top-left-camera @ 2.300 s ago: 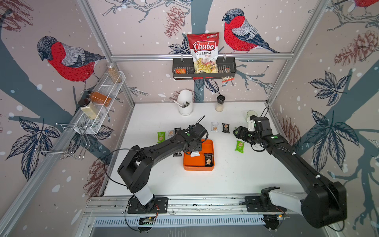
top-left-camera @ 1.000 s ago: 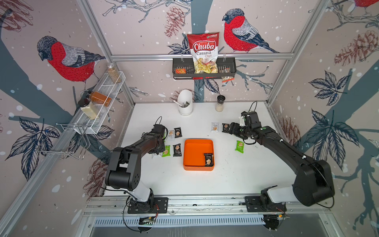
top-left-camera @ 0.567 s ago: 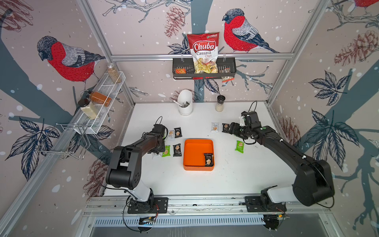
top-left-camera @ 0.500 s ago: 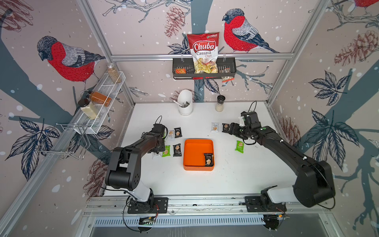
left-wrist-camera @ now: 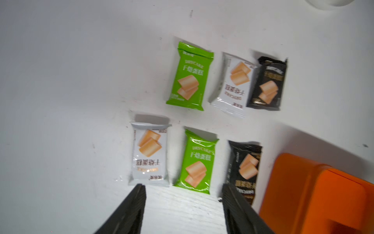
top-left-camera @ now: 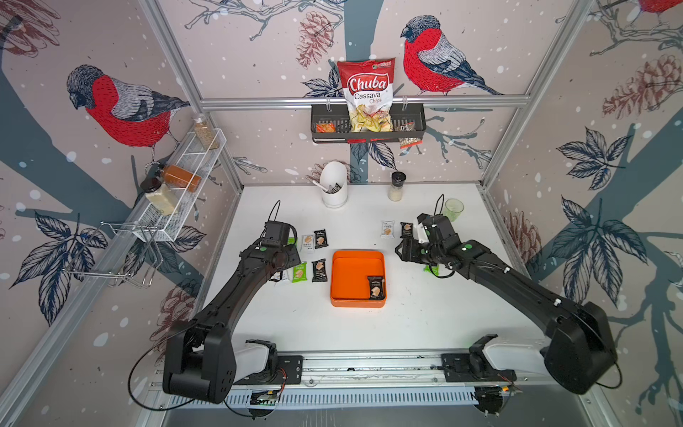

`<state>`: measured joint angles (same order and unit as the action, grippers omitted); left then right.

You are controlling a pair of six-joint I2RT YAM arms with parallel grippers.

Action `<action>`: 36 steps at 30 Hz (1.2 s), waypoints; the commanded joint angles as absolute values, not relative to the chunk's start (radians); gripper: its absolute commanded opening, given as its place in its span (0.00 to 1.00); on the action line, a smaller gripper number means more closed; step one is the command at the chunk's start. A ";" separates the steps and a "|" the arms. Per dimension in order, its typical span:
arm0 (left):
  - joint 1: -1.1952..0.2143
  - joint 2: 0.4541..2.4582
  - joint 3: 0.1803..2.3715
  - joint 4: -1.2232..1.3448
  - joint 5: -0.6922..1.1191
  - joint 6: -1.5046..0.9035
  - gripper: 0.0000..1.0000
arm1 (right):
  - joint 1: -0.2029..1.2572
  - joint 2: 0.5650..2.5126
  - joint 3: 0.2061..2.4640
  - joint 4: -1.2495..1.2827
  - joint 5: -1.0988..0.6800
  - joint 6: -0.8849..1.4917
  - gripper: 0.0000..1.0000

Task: Take the cookies out of the storage box
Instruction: Place the cookie at the center of the board, then pick up the cookie from the storage box.

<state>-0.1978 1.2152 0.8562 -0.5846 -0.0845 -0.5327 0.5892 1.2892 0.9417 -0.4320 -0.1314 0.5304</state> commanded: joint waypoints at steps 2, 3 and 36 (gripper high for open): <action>-0.248 1.146 0.837 -0.556 0.001 -0.631 0.66 | 0.654 1.287 0.940 -0.443 -0.087 0.573 0.73; -0.253 1.137 0.829 -0.542 0.025 -0.642 0.66 | 0.670 1.293 0.944 -0.444 -0.086 0.581 0.73; -0.160 1.280 0.841 -0.376 0.281 -0.455 0.68 | 1.016 1.809 1.321 -0.759 0.087 0.870 0.71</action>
<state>-0.1646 1.2709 0.8268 -0.3946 0.2611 -0.4965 1.0100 1.8053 1.3209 -0.6907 0.0517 0.8165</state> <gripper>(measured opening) 0.684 0.709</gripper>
